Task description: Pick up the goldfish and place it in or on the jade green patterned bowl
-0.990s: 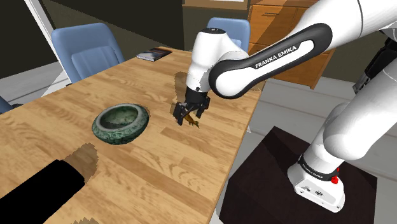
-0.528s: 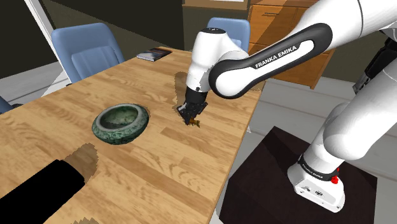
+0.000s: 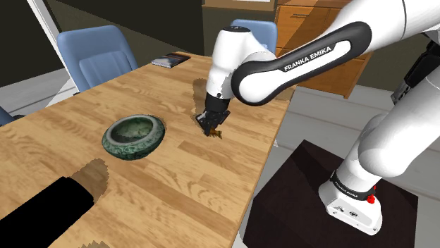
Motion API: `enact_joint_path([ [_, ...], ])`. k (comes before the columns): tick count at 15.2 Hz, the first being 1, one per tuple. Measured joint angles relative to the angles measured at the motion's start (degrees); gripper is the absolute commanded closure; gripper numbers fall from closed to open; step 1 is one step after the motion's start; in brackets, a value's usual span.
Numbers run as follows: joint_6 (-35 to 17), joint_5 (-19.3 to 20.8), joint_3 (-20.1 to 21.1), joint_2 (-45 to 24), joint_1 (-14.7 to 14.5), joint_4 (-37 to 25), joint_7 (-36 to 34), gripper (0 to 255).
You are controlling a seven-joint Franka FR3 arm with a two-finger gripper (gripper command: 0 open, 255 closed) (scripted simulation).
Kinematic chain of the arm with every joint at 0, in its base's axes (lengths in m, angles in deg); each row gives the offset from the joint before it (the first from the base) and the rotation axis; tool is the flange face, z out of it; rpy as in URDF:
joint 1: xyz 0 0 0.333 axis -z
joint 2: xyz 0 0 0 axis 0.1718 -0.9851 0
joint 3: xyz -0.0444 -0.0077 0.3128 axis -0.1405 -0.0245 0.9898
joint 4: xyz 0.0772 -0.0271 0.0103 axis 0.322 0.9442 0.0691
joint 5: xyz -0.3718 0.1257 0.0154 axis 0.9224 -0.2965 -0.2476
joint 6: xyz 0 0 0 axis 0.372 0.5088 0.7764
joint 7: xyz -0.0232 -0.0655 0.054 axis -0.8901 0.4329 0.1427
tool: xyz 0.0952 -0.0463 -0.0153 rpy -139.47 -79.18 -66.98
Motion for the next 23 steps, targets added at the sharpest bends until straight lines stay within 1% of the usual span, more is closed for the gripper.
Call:
enact_joint_path([
  [11, 8.7, -0.9, -1.1, 3.4, -0.1, -5.6, 0.4, 255],
  [23, 18.1, -0.7, -2.1, 4.9, 0.2, -13.6, 0.2, 255],
])
